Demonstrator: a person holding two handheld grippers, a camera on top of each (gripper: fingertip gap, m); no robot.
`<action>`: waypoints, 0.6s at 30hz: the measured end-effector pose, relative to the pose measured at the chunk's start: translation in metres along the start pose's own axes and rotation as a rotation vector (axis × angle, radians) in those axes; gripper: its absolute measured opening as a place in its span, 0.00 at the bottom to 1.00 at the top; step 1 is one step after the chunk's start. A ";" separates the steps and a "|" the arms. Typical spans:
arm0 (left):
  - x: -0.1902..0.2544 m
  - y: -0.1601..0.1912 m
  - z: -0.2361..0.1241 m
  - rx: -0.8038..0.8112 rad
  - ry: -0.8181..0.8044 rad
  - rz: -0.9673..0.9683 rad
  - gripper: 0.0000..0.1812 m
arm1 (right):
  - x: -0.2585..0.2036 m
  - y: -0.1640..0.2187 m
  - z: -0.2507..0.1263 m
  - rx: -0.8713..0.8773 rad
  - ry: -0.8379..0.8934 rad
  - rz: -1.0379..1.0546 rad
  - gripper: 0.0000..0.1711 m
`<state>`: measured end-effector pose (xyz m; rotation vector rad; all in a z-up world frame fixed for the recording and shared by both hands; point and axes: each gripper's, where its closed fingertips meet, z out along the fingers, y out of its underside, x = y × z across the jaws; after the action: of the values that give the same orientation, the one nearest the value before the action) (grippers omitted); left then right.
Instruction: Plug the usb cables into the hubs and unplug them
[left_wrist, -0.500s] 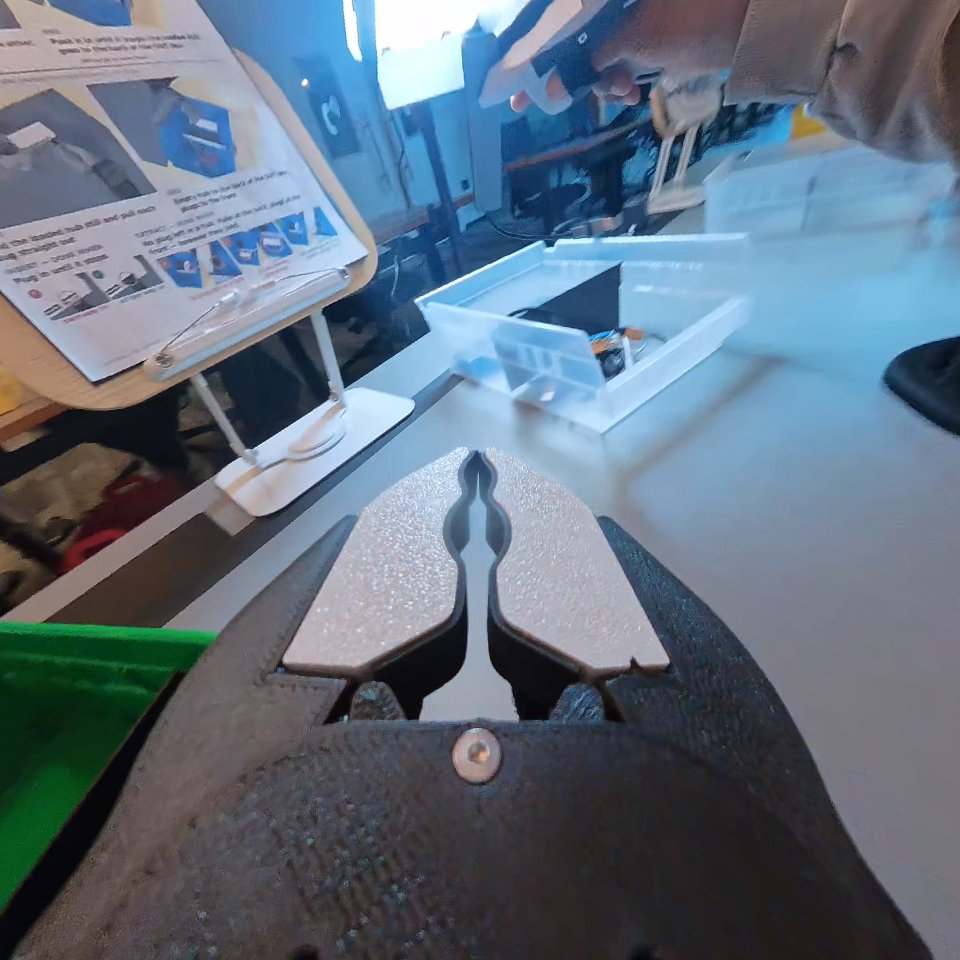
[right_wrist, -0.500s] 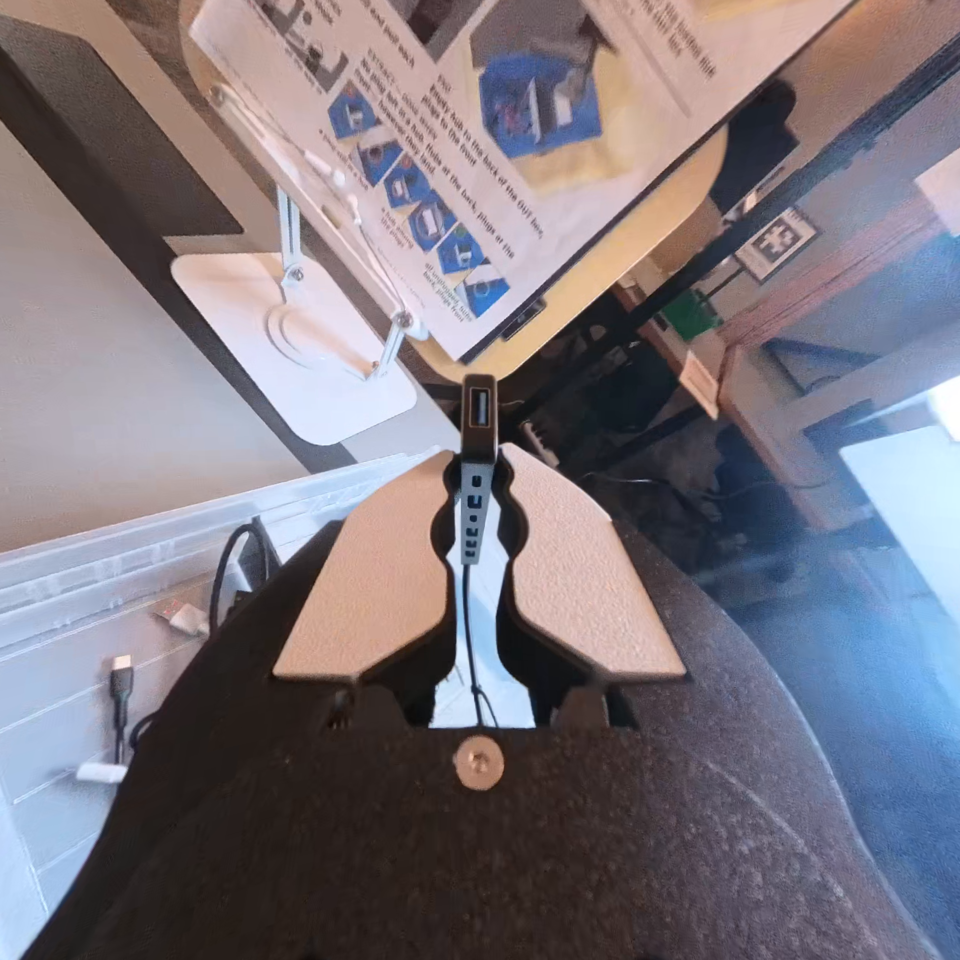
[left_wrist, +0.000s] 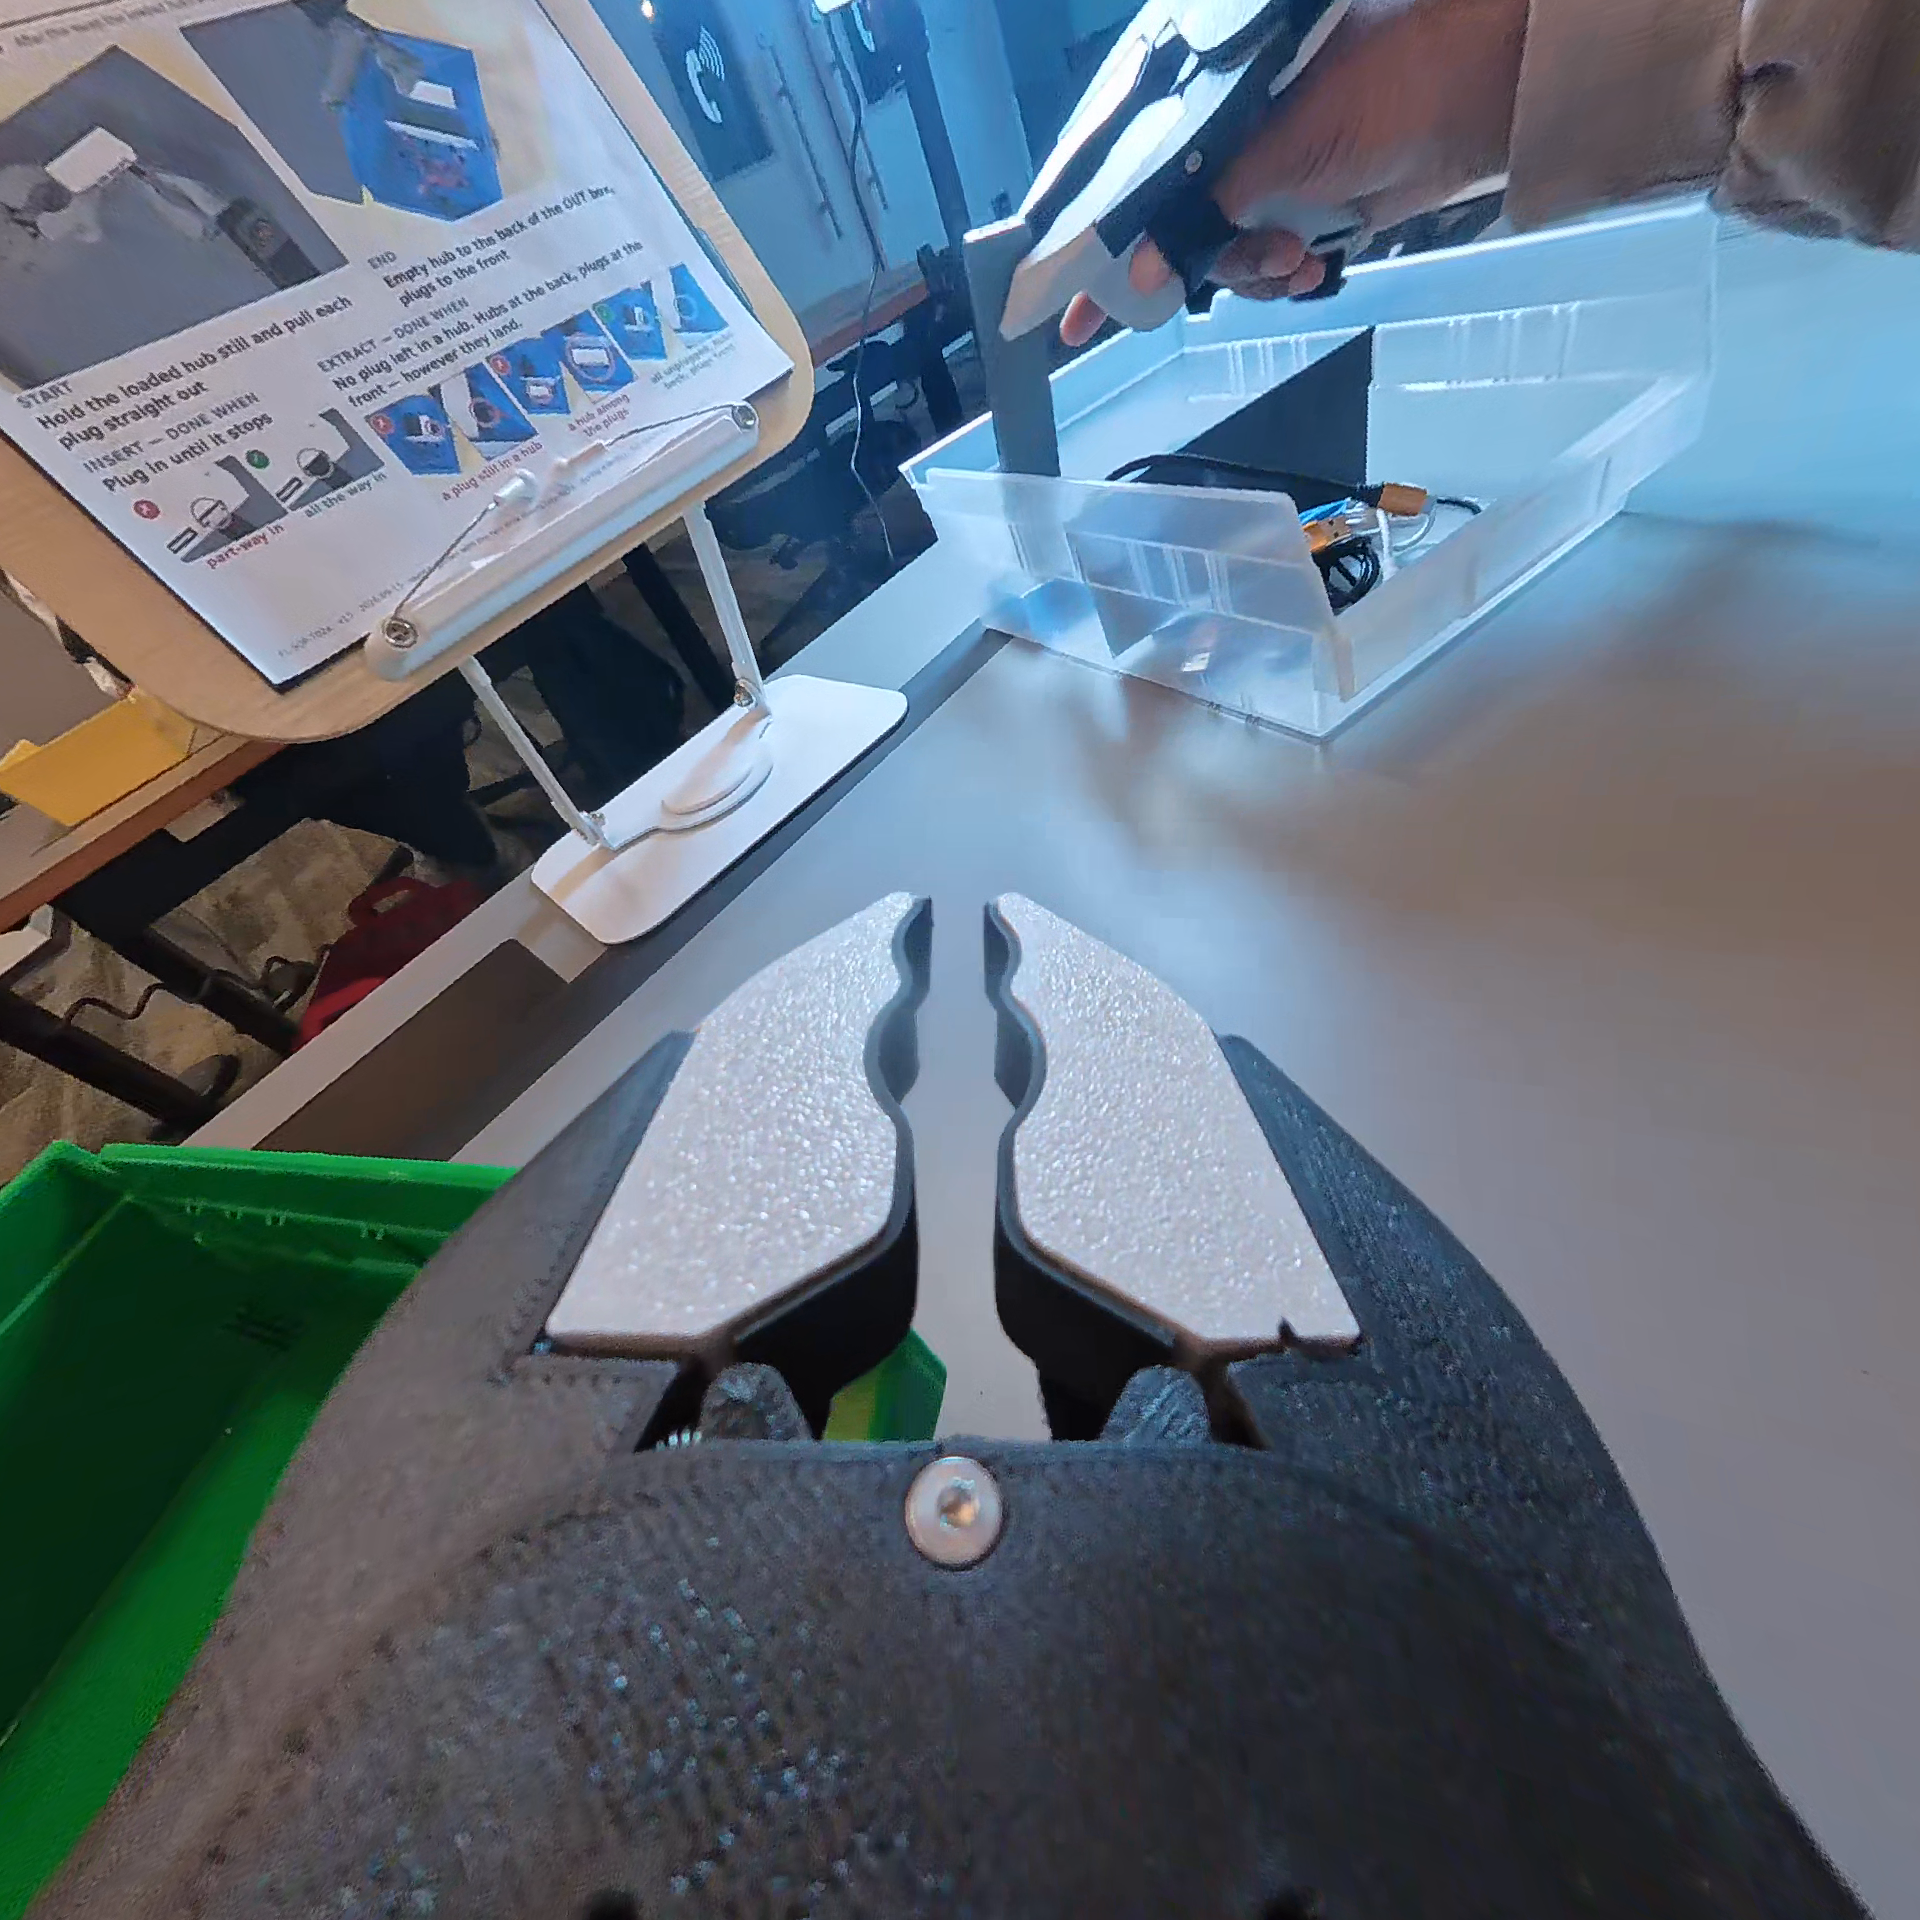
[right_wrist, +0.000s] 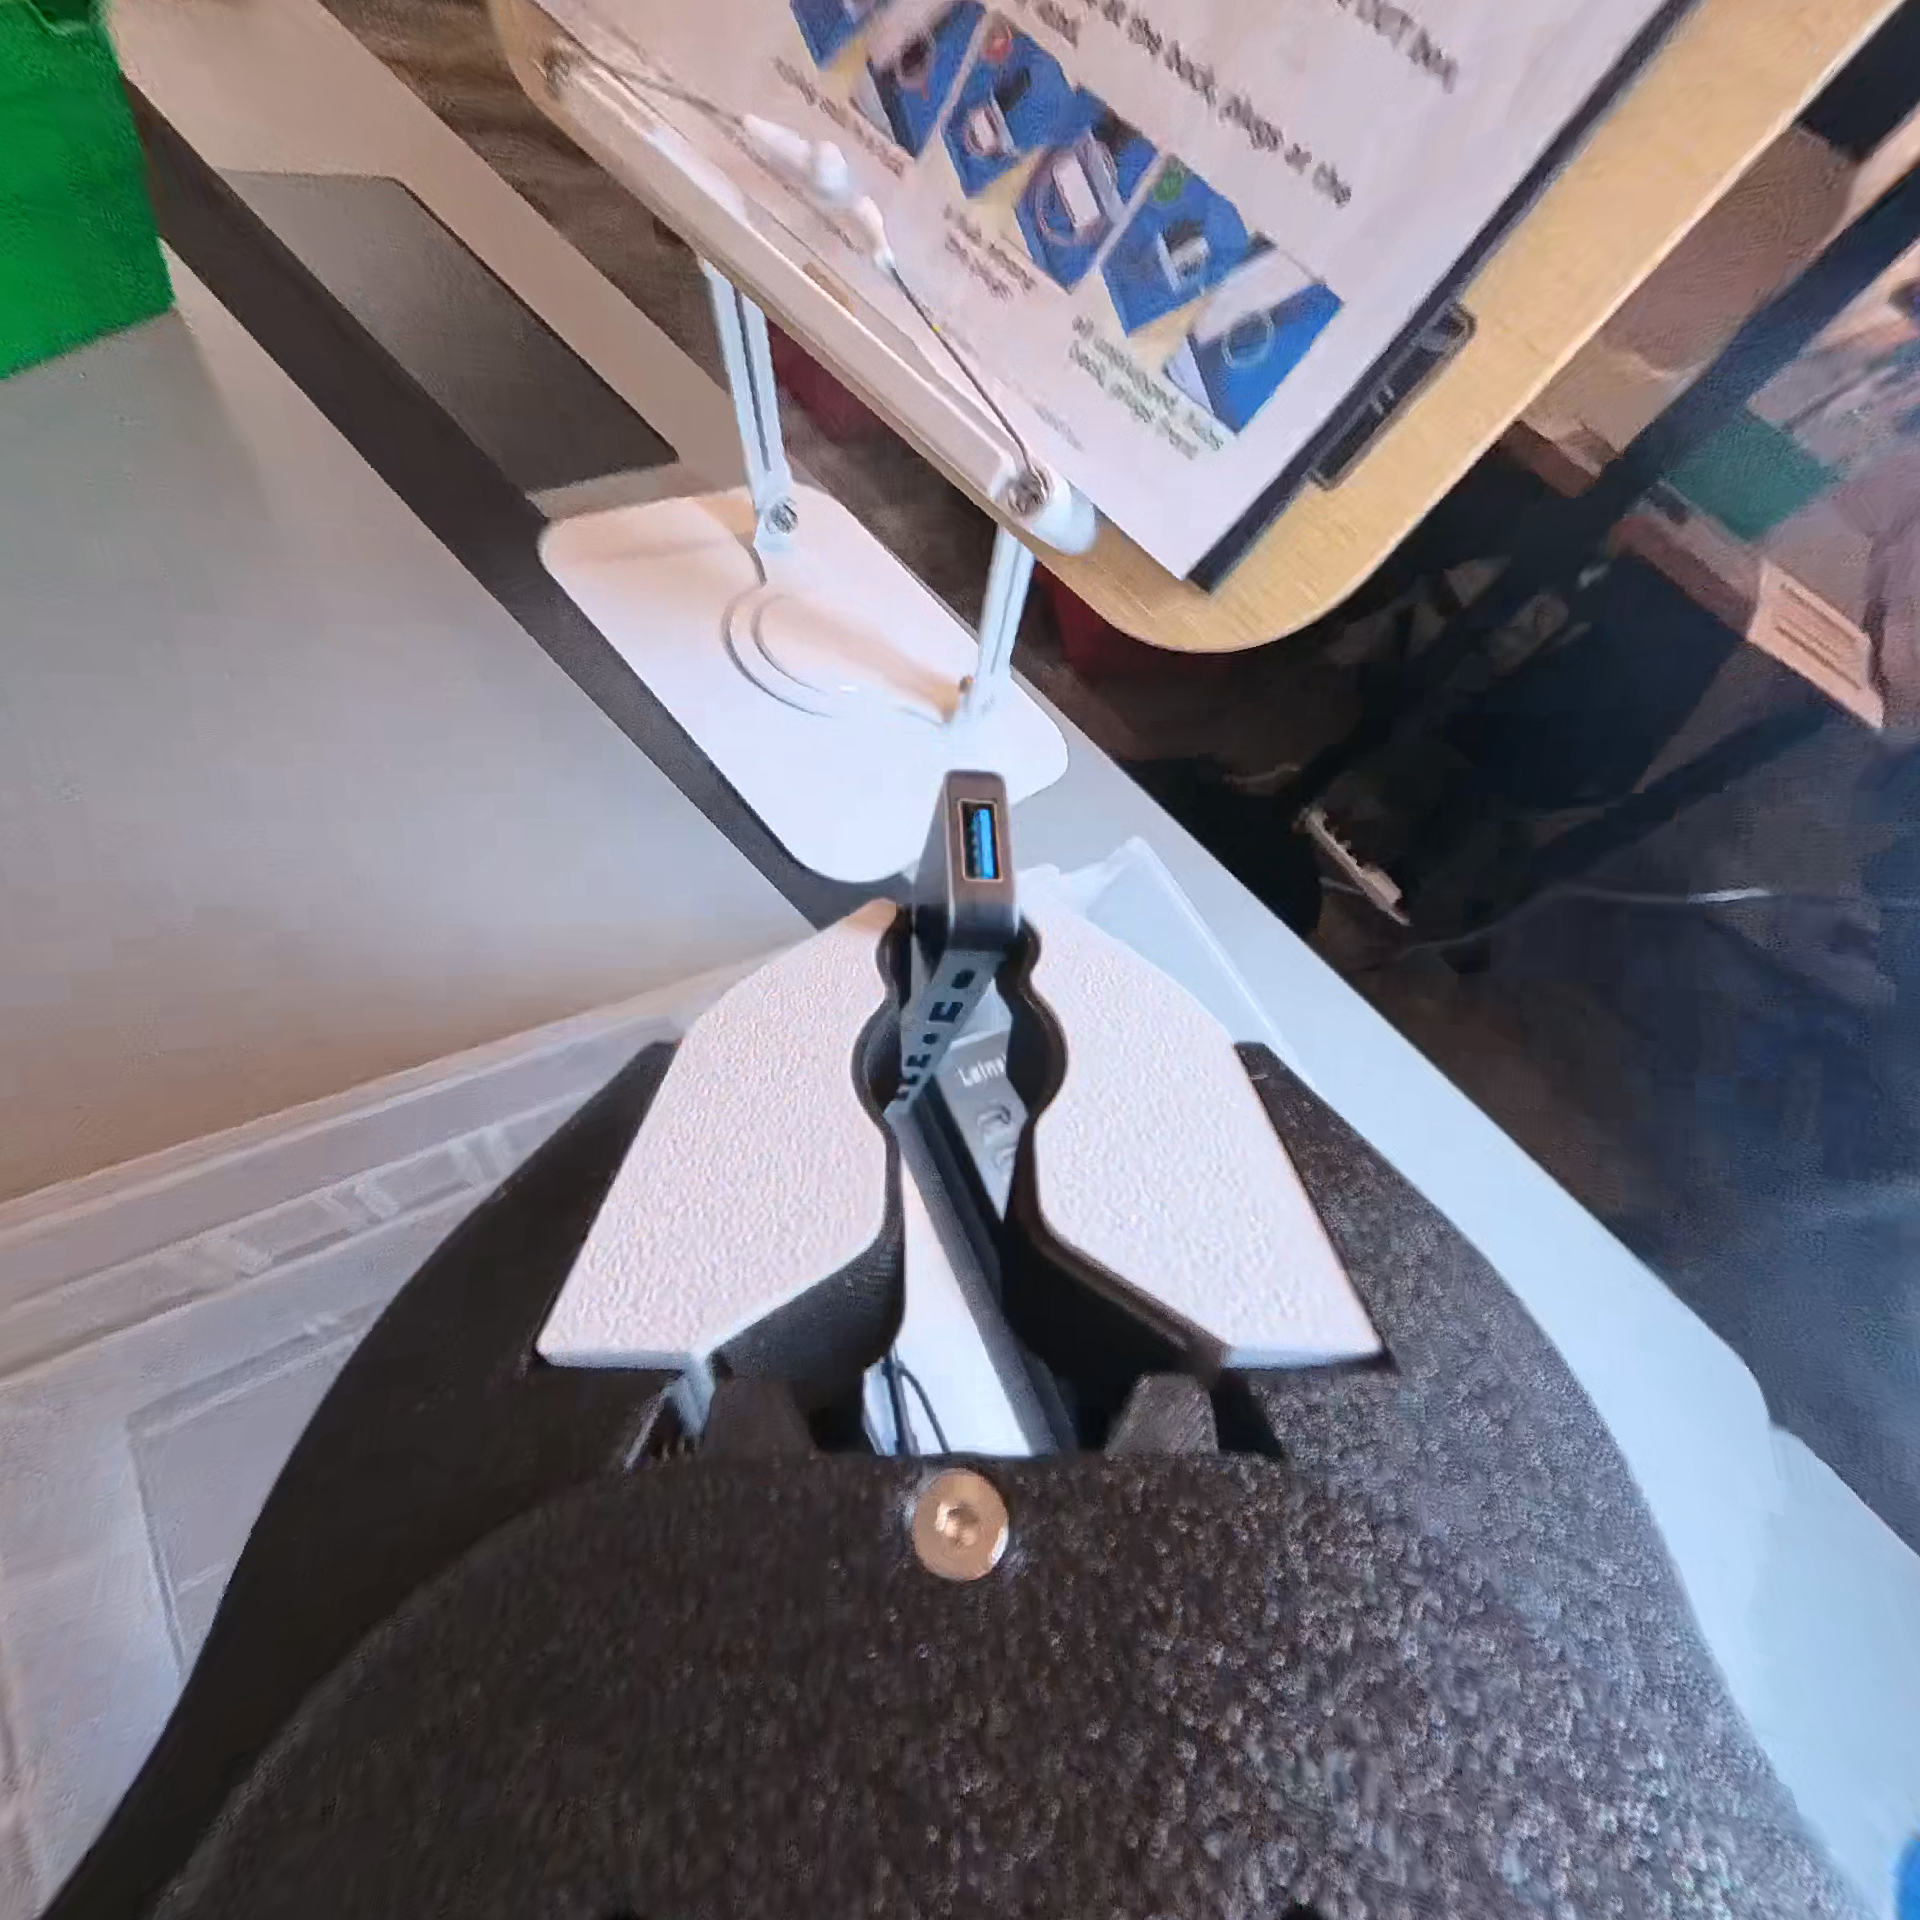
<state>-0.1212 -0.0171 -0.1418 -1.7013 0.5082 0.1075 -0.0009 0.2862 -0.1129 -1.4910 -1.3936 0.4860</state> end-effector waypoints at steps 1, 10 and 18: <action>0.000 0.001 0.000 -0.004 0.000 -0.002 0.06 | 0.006 0.009 -0.001 -0.056 0.019 0.012 0.11; 0.000 0.004 0.003 -0.011 0.007 -0.023 0.07 | 0.050 0.031 -0.031 -0.152 0.152 0.128 0.16; 0.002 0.007 0.005 -0.020 0.018 -0.029 0.06 | 0.049 0.028 -0.019 -0.165 0.159 0.138 0.18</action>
<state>-0.1204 -0.0134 -0.1497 -1.7297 0.4974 0.0768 0.0411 0.3279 -0.1126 -1.7288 -1.2357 0.3359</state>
